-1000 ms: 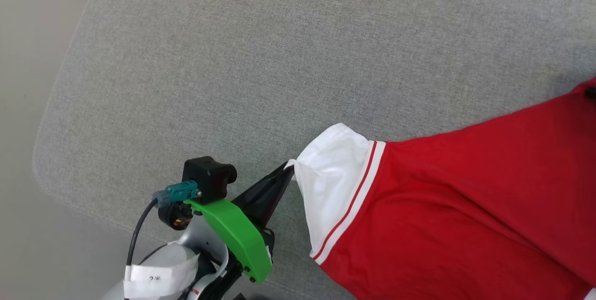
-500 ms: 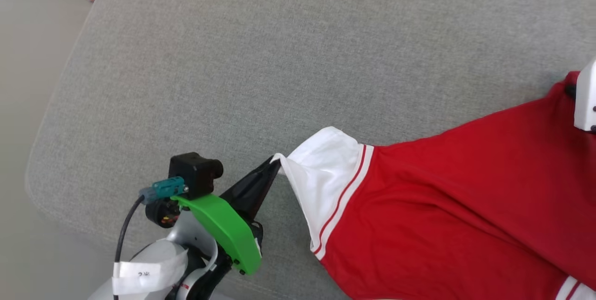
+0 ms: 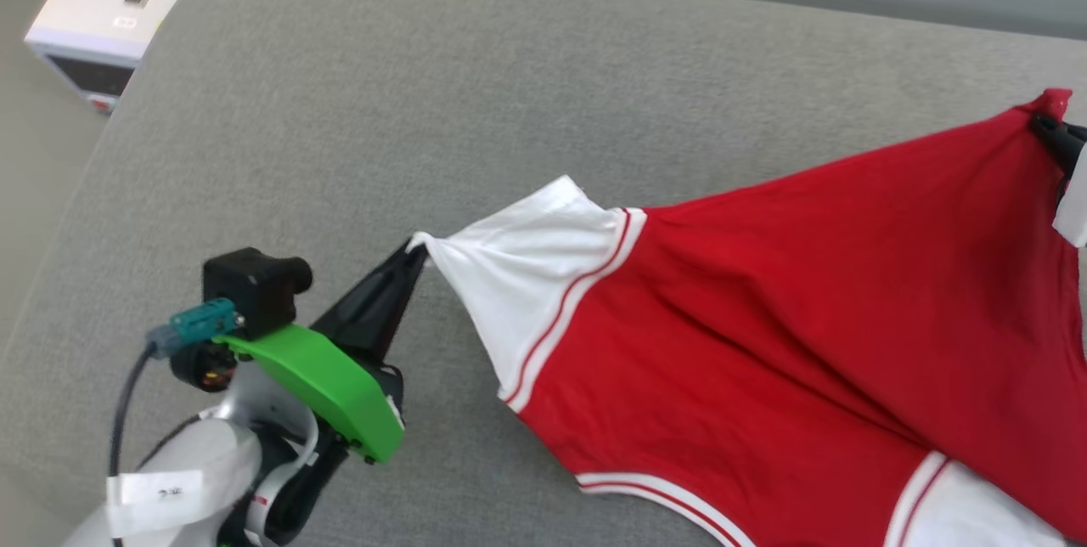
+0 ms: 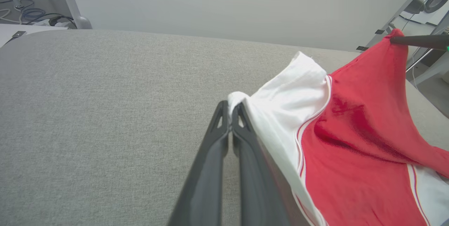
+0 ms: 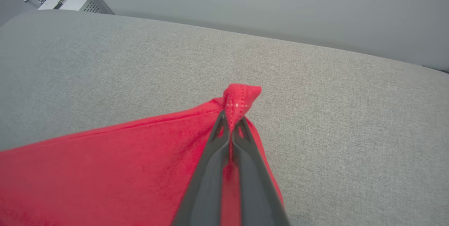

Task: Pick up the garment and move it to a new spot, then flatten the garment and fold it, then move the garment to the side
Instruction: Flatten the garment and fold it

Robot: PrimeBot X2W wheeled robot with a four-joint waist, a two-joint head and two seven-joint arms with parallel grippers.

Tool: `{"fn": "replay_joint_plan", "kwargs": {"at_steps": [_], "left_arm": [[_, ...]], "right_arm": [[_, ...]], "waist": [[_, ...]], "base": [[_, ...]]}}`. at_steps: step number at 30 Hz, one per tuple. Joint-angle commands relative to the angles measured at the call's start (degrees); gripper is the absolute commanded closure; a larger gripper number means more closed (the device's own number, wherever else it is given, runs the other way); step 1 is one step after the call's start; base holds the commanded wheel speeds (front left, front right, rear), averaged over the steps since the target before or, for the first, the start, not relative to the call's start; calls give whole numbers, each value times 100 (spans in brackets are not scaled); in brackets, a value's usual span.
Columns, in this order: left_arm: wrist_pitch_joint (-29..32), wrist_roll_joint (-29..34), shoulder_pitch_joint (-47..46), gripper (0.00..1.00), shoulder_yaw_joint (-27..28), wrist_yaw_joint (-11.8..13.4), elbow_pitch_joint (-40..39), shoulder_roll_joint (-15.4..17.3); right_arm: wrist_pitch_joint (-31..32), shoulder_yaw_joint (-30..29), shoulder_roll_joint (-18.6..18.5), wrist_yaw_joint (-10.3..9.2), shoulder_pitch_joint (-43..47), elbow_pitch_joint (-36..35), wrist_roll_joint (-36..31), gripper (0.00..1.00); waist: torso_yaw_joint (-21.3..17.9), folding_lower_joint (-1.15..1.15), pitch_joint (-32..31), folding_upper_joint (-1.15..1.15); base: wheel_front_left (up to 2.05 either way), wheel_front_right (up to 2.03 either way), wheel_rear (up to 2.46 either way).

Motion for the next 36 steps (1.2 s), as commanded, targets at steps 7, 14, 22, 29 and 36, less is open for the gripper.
{"fn": "replay_joint_plan", "kwargs": {"at_steps": [7,14,22,29,36], "left_arm": [[-135,-79,25,100,484,269,-338,369],[-370,-38,-72,100,1035,530,-787,655],[-705,80,-423,100,1689,693,-1281,919],[-871,128,-972,100,2155,727,-1619,1054],[-636,127,-1877,100,2361,592,-1640,1282]], "right_arm": [[-485,-114,-99,-5,471,-716,399,100],[-698,-350,-182,-5,881,-1570,546,100],[-726,-753,-82,-5,1059,-2445,491,100],[-786,-1012,13,-5,939,-2801,389,100],[-961,-998,-34,-5,496,-2753,306,100]], "waist": [[-726,0,-686,0],[-1068,0,-893,0],[-1334,0,-992,0],[-1445,0,-904,0],[-1482,0,-501,0]], "base": [[0,0,0],[0,0,0],[0,0,0],[0,0,0],[0,0,0]]}}
